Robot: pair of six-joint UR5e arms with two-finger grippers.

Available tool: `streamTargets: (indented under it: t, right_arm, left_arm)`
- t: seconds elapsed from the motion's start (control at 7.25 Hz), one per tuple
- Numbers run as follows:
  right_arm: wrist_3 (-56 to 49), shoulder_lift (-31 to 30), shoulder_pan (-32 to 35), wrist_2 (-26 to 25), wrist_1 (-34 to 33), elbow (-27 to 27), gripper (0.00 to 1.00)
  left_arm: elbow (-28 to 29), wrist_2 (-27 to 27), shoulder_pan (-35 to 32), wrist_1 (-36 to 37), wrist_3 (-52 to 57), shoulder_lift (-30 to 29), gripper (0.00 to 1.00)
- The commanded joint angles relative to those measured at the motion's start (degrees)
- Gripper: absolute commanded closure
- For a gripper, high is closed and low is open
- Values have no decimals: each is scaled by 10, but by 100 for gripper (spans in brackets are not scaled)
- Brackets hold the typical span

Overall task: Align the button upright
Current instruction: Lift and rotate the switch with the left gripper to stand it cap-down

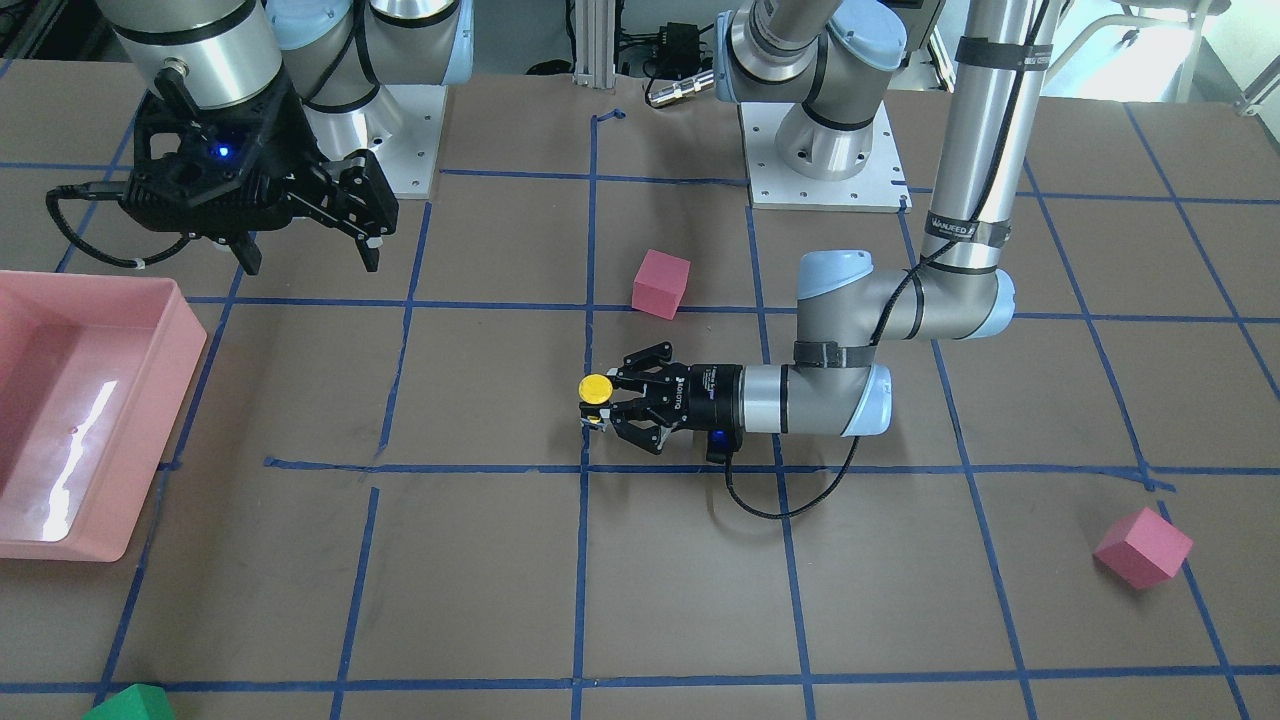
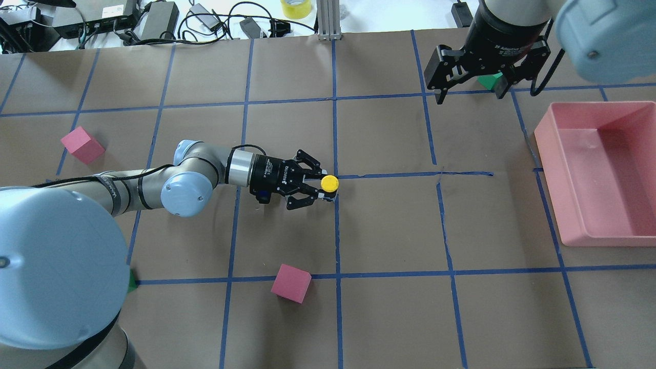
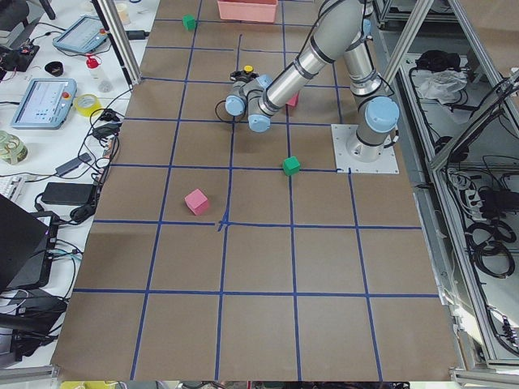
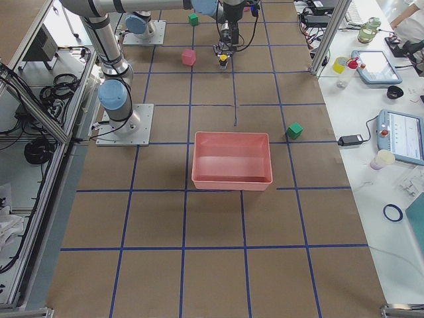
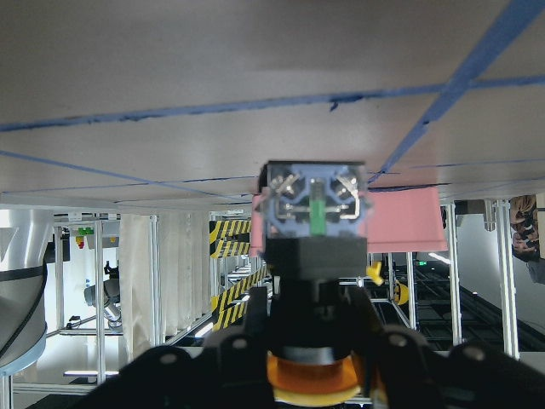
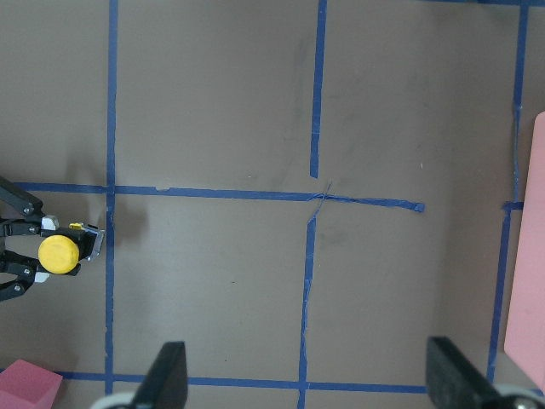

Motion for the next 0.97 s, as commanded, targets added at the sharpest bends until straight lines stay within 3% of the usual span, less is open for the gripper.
streamTargets:
  t: [0.0,0.14,0.55,0.69,0.83]
  right_arm:
    - [0,0,0,0,0,0,0]
    - [0,0,0,0,0,0,0]
    - [0,-1,-2,-1,-2,11,0]
    - [1,-4,-2,-2,-7,18,0]
    - [0,-3,-2,-1,-8,18,0]
  left_arm:
    - [5,-1,0,0,-2,-5,86]
    - [6,2,0,0,1,-11,86]
    - [7,11,0,0,-3,-9,13]
    - [7,12,0,0,-9,-8,5]
    - [8,13,0,-1,-16,1,3]
